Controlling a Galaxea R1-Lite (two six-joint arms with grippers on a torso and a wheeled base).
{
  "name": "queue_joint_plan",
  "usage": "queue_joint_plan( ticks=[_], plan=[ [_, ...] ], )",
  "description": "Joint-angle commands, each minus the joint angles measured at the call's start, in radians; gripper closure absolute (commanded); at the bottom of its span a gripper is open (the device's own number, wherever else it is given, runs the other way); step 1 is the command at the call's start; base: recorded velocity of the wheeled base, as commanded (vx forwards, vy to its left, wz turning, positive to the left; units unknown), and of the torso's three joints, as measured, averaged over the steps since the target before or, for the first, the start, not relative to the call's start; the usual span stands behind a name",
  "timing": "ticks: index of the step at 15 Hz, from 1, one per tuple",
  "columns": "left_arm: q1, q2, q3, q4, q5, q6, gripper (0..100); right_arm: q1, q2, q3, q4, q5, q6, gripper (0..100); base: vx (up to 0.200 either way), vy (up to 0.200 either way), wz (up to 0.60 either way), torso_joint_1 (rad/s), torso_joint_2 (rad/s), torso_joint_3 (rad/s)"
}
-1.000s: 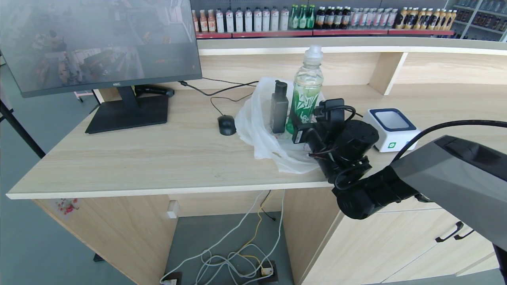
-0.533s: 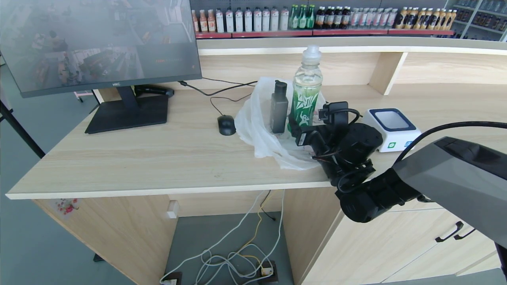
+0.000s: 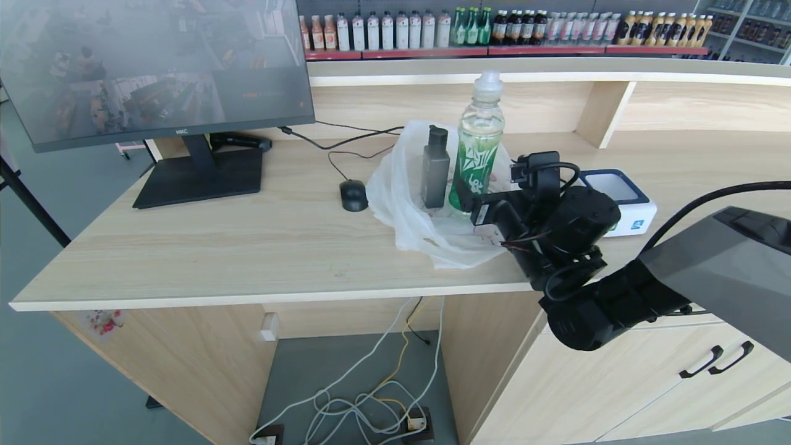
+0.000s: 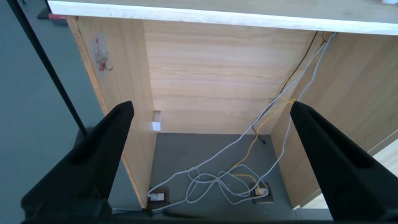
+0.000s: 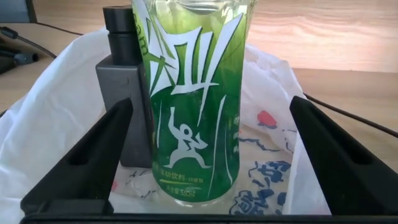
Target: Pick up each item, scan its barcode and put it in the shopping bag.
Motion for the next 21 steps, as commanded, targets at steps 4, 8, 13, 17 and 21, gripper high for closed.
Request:
queue_joint_plan(
  ticks=[4, 8, 13, 17, 21],
  plan=[
    [0.000, 0.000, 0.000, 0.000, 0.000, 0.000, 0, -0.003, -0.193, 0.287, -0.113, 0.005, 0.001, 0, 0.000, 0.000, 0.00, 0.000, 0.00, 0.000],
    [0.000, 0.000, 0.000, 0.000, 0.000, 0.000, 0, -0.003, -0.367, 0.520, -0.113, 0.003, 0.018, 0, 0.000, 0.000, 0.00, 0.000, 0.00, 0.000],
    [0.000, 0.000, 0.000, 0.000, 0.000, -0.001, 0, 0.004, -0.617, 0.912, -0.113, 0.002, 0.041, 0, 0.000, 0.000, 0.00, 0.000, 0.00, 0.000],
    [0.000, 0.000, 0.000, 0.000, 0.000, 0.000, 0, -0.003, -0.752, 1.103, -0.113, -0.003, 0.076, 0, 0.000, 0.000, 0.00, 0.000, 0.00, 0.000],
    [0.000, 0.000, 0.000, 0.000, 0.000, -0.001, 0, 0.010, -0.775, 1.103, -0.113, -0.094, 0.076, 0, 0.000, 0.000, 0.00, 0.000, 0.00, 0.000]
  ],
)
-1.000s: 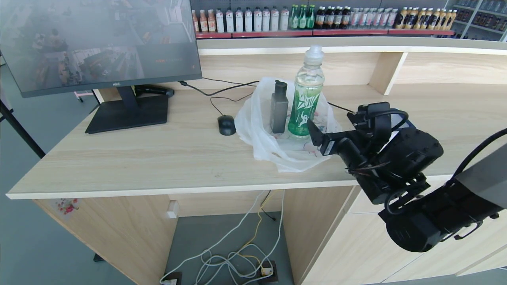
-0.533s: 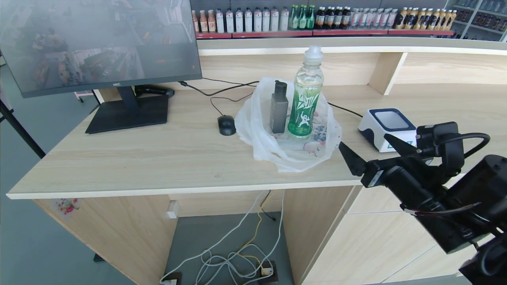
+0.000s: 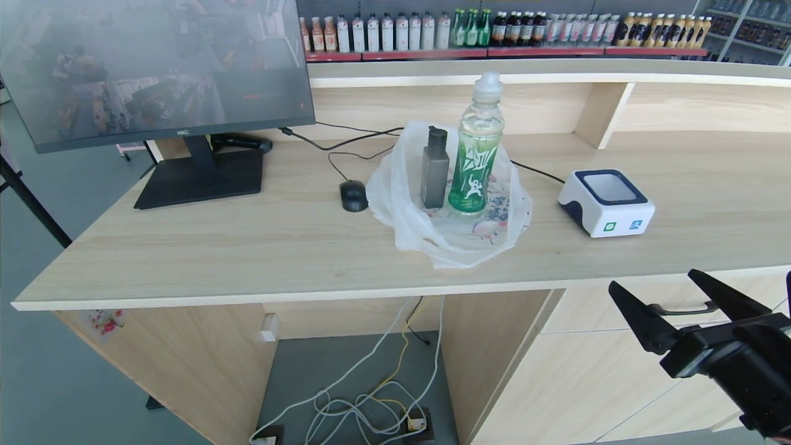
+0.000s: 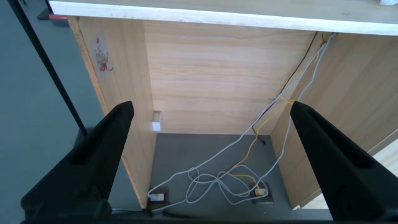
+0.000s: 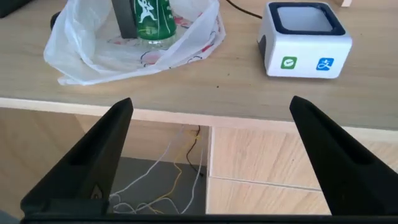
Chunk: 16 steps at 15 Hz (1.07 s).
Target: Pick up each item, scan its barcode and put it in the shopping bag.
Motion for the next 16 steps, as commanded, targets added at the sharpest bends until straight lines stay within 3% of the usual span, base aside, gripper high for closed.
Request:
queue_joint_plan(
  ticks=[1, 4, 7, 9, 10, 12, 13, 14, 15, 16],
  plan=[
    [0.000, 0.000, 0.000, 0.000, 0.000, 0.001, 0, 0.011, -0.033, 0.004, -0.001, -0.038, 0.002, 0, 0.000, 0.000, 0.00, 0.000, 0.00, 0.000],
    [0.000, 0.000, 0.000, 0.000, 0.000, 0.001, 0, 0.011, -0.137, 0.004, 0.042, -0.037, 0.012, 0, 0.000, 0.000, 0.00, 0.000, 0.00, 0.000],
    [0.000, 0.000, 0.000, 0.000, 0.000, 0.001, 0, 0.013, -0.388, 0.004, 0.376, -0.017, 0.013, 0, 0.000, 0.000, 0.00, 0.000, 0.00, 0.000],
    [0.000, 0.000, 0.000, 0.000, 0.000, -0.001, 0, 0.024, -0.611, 0.004, 0.783, -0.009, 0.091, 0, 0.000, 0.000, 0.00, 0.000, 0.00, 0.000],
    [0.000, 0.000, 0.000, 0.000, 0.000, 0.001, 0, 0.037, -0.677, 0.004, 0.924, -0.009, 0.140, 0, 0.000, 0.000, 0.00, 0.000, 0.00, 0.000],
    [0.000, 0.000, 0.000, 0.000, 0.000, 0.001, 0, 0.157, -0.904, 0.004, 1.248, -0.008, 0.140, 0, 0.000, 0.000, 0.00, 0.000, 0.00, 0.000],
    [0.000, 0.000, 0.000, 0.000, 0.000, 0.001, 0, 0.180, -0.956, 0.004, 1.309, -0.008, 0.131, 0, 0.000, 0.000, 0.00, 0.000, 0.00, 0.000],
    [0.000, 0.000, 0.000, 0.000, 0.000, 0.001, 0, 0.238, -1.111, 0.004, 1.504, -0.001, 0.119, 0, 0.000, 0.000, 0.00, 0.000, 0.00, 0.000],
    [0.000, 0.000, 0.000, 0.000, 0.000, 0.001, 0, 0.266, -1.165, -0.006, 1.553, 0.012, 0.113, 0, 0.000, 0.000, 0.00, 0.000, 0.00, 0.000],
    [0.000, 0.000, 0.000, 0.000, 0.000, 0.001, 0, 0.349, -1.224, -0.021, 1.591, 0.075, 0.122, 0, 0.000, 0.000, 0.00, 0.000, 0.00, 0.000]
  ],
)
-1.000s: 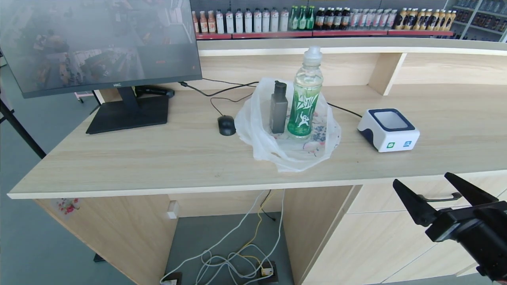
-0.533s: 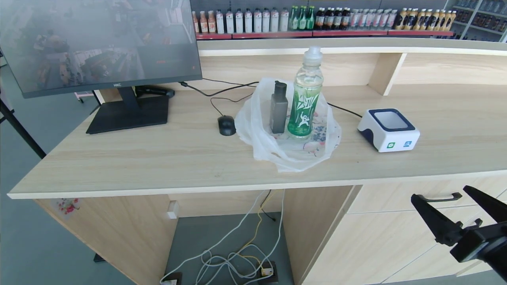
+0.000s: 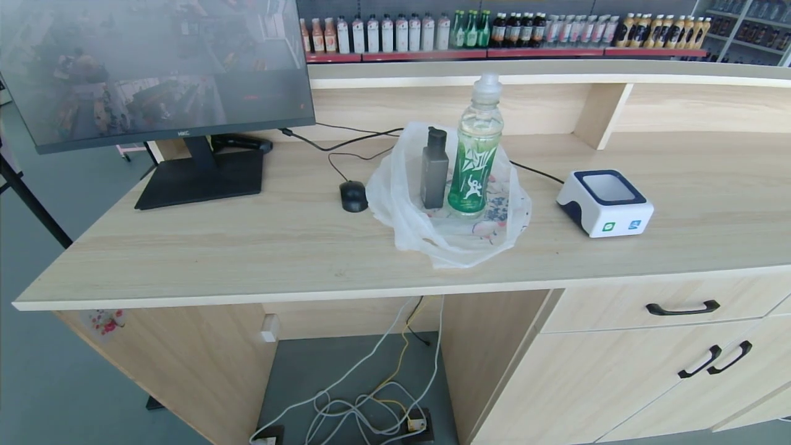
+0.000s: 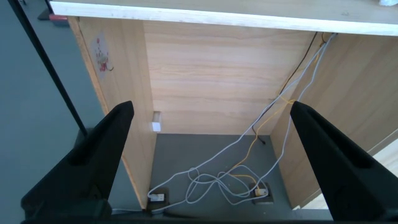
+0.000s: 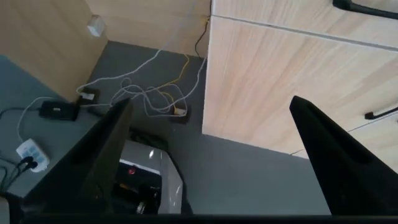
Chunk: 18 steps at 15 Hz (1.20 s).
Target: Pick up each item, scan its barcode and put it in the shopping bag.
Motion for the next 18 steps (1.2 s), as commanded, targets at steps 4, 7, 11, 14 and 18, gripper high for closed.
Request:
queue_joint_plan(
  ticks=[4, 7, 11, 14, 18],
  plan=[
    [0.000, 0.000, 0.000, 0.000, 0.000, 0.000, 0, 0.257, -0.299, -0.017, 0.137, 0.057, 0.023, 0, 0.000, 0.000, 0.00, 0.000, 0.00, 0.000],
    [0.000, 0.000, 0.000, 0.000, 0.000, 0.000, 0, 0.102, -0.225, -0.019, 0.133, 0.028, -0.053, 0, 0.000, 0.000, 0.00, 0.000, 0.00, 0.000],
    [0.000, 0.000, 0.000, 0.000, 0.000, 0.000, 0, -0.352, -0.175, -0.020, 0.116, -0.024, -0.148, 0, 0.000, 0.000, 0.00, 0.000, 0.00, 0.000],
    [0.000, 0.000, 0.000, 0.000, 0.000, 0.005, 0, -0.674, -0.267, -0.020, 0.116, -0.019, -0.149, 0, 0.000, 0.000, 0.00, 0.000, 0.00, 0.000],
    [0.000, 0.000, 0.000, 0.000, -0.001, 0.023, 0, -0.665, -0.442, -0.016, 0.117, 0.160, -0.122, 0, 0.000, 0.000, 0.00, 0.000, 0.00, 0.000]
  ],
)
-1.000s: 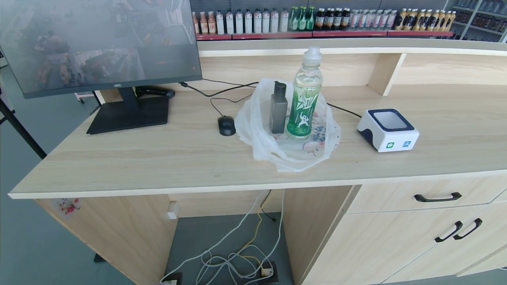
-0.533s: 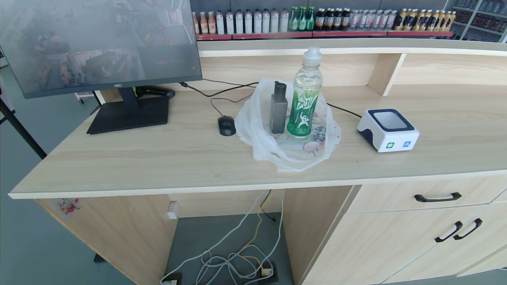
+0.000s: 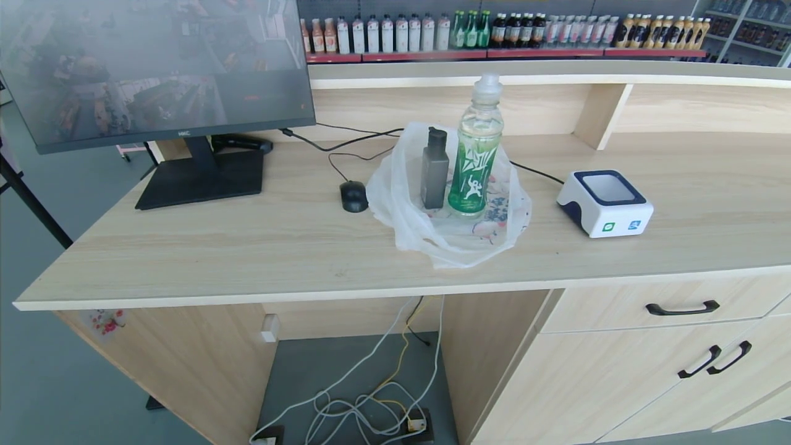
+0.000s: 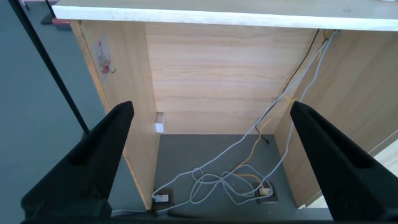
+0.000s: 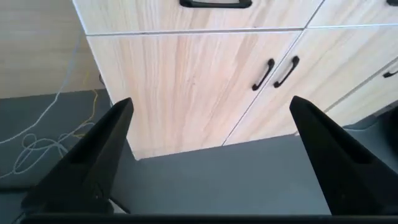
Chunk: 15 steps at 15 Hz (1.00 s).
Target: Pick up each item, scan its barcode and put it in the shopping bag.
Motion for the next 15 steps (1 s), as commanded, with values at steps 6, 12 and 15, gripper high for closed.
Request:
queue_joint_plan(
  ticks=[6, 12, 15],
  plan=[
    [0.001, 0.000, 0.000, 0.000, 0.000, 0.004, 0, -0.010, -0.150, 0.024, -0.056, 0.452, 0.000, 0, 0.000, 0.000, 0.00, 0.000, 0.00, 0.000],
    [0.001, 0.000, 0.000, 0.000, 0.000, -0.002, 0, -0.010, -0.150, 0.026, -0.094, 0.424, 0.044, 0, 0.000, 0.000, 0.00, 0.000, 0.00, 0.000],
    [0.001, 0.000, 0.000, 0.000, 0.000, -0.002, 0, -0.010, -0.148, 0.026, 0.004, 0.285, 0.035, 0, 0.000, 0.000, 0.00, 0.000, 0.00, 0.000]
  ],
)
